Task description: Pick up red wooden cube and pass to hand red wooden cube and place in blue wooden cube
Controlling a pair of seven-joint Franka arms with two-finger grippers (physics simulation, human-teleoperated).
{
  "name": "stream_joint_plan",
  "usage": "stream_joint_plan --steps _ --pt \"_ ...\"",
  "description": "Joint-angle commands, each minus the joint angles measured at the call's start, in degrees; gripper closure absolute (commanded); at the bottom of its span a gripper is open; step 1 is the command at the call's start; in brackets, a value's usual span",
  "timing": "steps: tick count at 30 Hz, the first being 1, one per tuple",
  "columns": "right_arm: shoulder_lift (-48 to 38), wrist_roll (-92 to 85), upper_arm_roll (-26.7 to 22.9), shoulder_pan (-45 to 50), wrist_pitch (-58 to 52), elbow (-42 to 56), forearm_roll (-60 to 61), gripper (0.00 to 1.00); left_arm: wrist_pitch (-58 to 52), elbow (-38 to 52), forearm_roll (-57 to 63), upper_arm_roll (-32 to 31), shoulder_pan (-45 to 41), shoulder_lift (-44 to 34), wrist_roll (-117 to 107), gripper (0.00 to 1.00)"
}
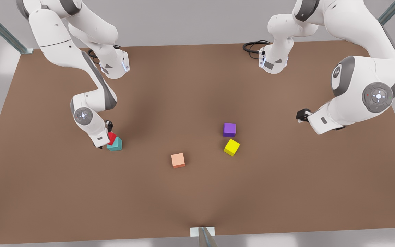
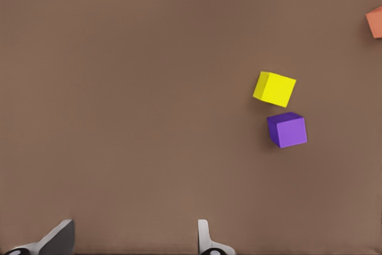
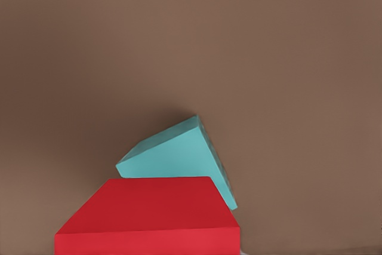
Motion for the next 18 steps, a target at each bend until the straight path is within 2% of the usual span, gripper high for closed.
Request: stream_joint_plan --steps 1,8,9,10,11,18 --pt "0.14 26.48 0.05 0.04 3.38 -0.16 -0.18 0.48 -2.91 0.03 0.02 -0.09 0.01 -0.12 -8.34 0.00" --pt "0.75 26.48 0.05 0.04 6.01 -2.27 0.26 0.48 -2.91 0.03 0.11 0.00 0.01 -0.03 -8.34 0.00" --pt "0.75 26.48 0.05 -0.05 6.01 -2.27 0.26 0.45 -2.91 0.03 0.11 0.00 0.01 -0.03 -8.34 0.00" --pt "0.75 26.48 0.05 -0.05 6.01 -2.27 0.26 0.14 -2.91 0.03 0.11 0.00 0.01 -0.03 -8.34 0.00" --pt "0.75 26.48 0.05 -0.05 5.93 -2.27 0.26 0.00 -3.00 0.03 0.11 0.00 0.01 -0.03 -8.34 0.00" --pt "1.02 26.40 0.05 0.04 5.93 -1.92 0.17 0.00 -3.26 0.03 0.11 0.09 0.28 -0.03 -8.34 0.00"
